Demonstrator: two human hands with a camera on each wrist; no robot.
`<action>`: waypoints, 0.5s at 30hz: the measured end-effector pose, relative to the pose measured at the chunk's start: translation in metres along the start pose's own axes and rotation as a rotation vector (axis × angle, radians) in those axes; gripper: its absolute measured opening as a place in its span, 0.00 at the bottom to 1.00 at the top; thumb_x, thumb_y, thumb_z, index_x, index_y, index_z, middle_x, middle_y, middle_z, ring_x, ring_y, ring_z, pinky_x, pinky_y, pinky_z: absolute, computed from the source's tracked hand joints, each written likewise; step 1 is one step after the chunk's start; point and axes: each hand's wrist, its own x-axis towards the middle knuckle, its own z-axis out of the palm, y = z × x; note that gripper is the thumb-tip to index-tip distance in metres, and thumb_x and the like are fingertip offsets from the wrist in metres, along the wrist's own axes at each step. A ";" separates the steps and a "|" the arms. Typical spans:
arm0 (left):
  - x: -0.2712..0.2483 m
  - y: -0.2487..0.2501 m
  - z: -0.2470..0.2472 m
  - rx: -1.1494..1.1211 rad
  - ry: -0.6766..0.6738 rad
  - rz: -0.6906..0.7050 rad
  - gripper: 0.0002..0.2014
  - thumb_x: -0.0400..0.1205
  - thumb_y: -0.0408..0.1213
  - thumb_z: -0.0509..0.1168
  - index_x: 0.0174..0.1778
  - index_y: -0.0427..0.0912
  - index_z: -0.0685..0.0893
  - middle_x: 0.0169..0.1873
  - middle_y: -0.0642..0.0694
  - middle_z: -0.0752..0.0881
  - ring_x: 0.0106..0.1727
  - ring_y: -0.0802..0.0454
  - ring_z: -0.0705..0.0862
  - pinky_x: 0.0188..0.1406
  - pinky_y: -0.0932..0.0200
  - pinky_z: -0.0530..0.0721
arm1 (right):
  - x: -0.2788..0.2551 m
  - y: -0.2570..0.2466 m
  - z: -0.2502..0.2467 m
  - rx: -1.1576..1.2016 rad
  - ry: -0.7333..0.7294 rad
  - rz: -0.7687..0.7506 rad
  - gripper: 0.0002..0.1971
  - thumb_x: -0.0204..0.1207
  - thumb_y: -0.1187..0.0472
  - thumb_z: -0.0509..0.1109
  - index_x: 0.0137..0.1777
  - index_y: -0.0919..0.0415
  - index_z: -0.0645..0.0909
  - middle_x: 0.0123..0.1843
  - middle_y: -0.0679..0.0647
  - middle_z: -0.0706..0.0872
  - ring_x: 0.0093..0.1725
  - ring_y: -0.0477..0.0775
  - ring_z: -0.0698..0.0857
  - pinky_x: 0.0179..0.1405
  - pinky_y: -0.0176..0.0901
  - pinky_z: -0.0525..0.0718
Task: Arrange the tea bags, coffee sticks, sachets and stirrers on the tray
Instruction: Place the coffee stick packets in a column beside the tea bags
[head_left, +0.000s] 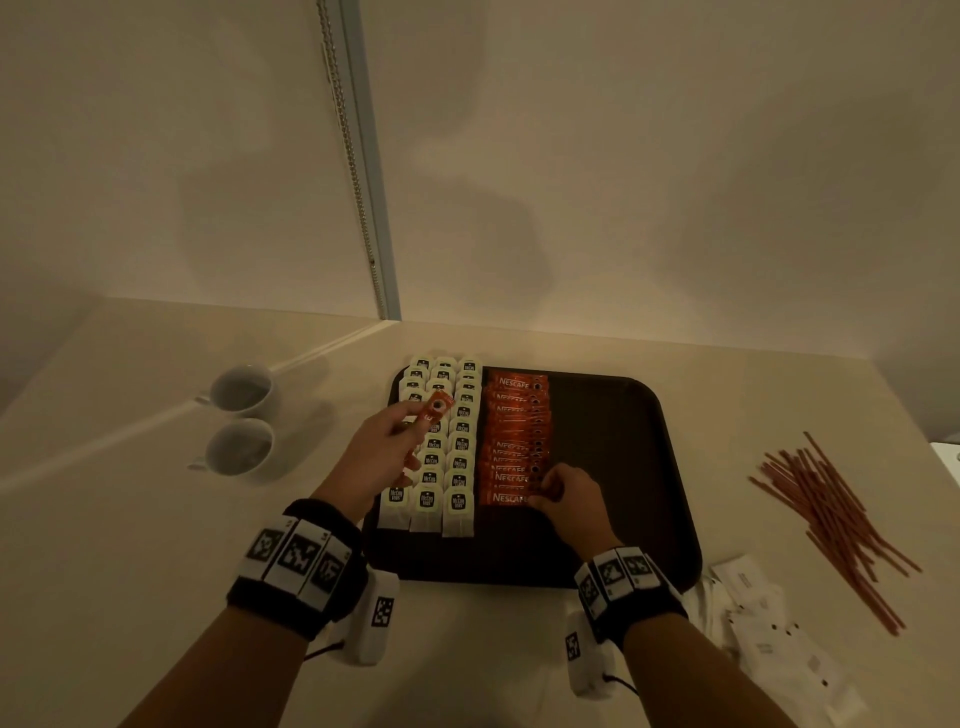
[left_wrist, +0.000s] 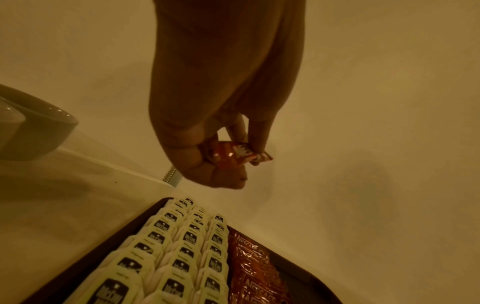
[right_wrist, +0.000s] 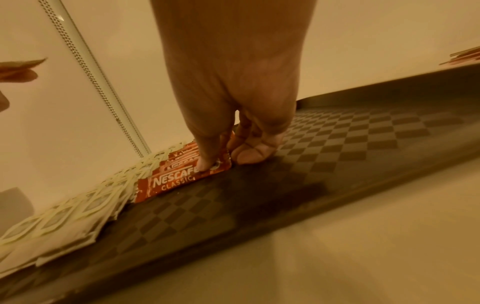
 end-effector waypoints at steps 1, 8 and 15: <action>0.001 -0.001 0.001 0.021 0.001 0.020 0.10 0.85 0.39 0.63 0.60 0.50 0.82 0.41 0.49 0.81 0.32 0.54 0.79 0.28 0.63 0.79 | 0.000 0.000 0.000 -0.005 0.006 0.000 0.11 0.70 0.58 0.76 0.46 0.57 0.77 0.50 0.52 0.78 0.49 0.48 0.78 0.49 0.37 0.76; 0.006 0.010 0.006 0.063 -0.045 0.072 0.08 0.81 0.26 0.64 0.52 0.43 0.81 0.41 0.43 0.88 0.37 0.51 0.87 0.43 0.58 0.84 | 0.002 -0.001 -0.009 -0.005 0.034 0.000 0.13 0.70 0.58 0.77 0.47 0.56 0.75 0.51 0.51 0.77 0.50 0.49 0.78 0.52 0.40 0.79; 0.002 0.026 0.008 0.126 -0.176 0.099 0.08 0.77 0.27 0.70 0.52 0.34 0.86 0.39 0.40 0.90 0.29 0.56 0.88 0.34 0.68 0.85 | -0.012 -0.075 -0.052 0.564 -0.072 -0.171 0.11 0.78 0.53 0.68 0.58 0.51 0.78 0.54 0.49 0.83 0.50 0.48 0.85 0.47 0.39 0.85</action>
